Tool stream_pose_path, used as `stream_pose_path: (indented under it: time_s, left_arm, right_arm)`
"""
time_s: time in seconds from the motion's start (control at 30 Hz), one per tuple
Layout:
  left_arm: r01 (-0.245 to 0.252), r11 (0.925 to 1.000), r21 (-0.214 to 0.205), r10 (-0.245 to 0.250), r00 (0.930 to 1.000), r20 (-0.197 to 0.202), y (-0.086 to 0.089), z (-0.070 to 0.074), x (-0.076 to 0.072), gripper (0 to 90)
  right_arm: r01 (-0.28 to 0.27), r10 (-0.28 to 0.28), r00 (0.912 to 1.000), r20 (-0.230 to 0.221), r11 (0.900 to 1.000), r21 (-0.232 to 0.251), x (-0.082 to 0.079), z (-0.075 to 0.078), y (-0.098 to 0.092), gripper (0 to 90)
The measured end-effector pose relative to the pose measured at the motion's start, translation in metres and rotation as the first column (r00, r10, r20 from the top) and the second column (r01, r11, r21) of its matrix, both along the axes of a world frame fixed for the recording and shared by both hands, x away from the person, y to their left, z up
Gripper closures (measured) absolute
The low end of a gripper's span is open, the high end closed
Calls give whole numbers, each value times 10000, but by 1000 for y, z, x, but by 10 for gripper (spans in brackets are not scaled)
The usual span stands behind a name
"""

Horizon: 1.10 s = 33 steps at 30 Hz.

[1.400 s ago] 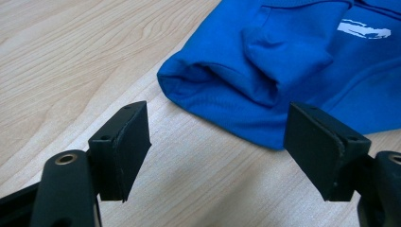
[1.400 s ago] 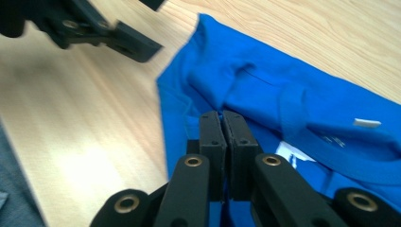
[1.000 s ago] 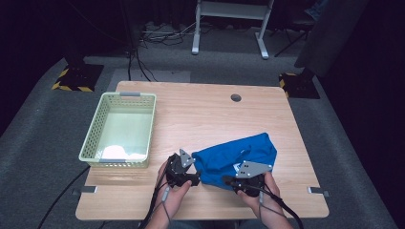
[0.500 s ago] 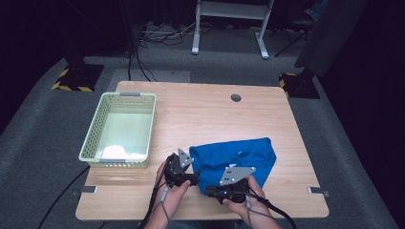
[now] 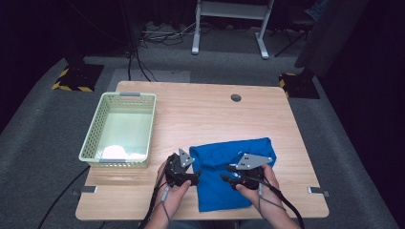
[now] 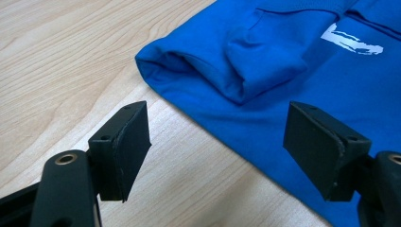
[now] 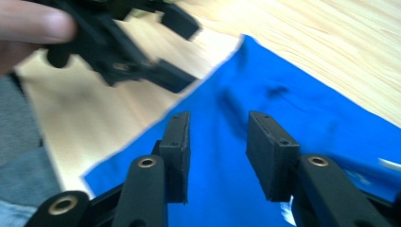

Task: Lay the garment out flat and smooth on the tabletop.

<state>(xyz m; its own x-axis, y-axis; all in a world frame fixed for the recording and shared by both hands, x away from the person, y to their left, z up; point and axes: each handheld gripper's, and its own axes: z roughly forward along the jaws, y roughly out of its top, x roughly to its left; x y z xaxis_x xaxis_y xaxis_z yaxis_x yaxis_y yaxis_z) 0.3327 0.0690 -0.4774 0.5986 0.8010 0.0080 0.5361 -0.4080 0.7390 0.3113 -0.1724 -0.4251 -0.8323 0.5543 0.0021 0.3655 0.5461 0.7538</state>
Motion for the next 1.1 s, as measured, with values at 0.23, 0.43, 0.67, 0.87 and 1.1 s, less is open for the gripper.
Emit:
stream_pose_path:
  time_s: [0.23, 0.43, 0.67, 0.87, 1.1]
  left_arm:
    - [192, 9998, -106, -194, 9996, -195, -3, -2, 3, 233]
    - [217, 9998, -19, -217, 9996, -175, -3, -2, 3, 232]
    - [250, 9997, -13, -250, 9995, -203, -4, -2, 3, 231]
    - [269, 9996, -8, -270, 9994, -216, -4, -2, 3, 231]
    - [41, 9999, -96, -42, 9999, -110, -2, 0, 2, 219]
  right_arm:
    - [1103, -1103, 9939, 11, 9934, -308, 21, -11, -26, 625]
    - [1736, -1745, 9846, -94, 9830, -604, 33, -25, -40, 619]
    - [2240, -2277, 9733, -282, 9696, -981, 44, -44, -51, 600]
    - [2570, -2639, 9638, -378, 9574, -1318, 53, -60, -58, 626]
    - [2297, -2363, 9714, -231, 9600, -1599, 54, -61, -63, 879]
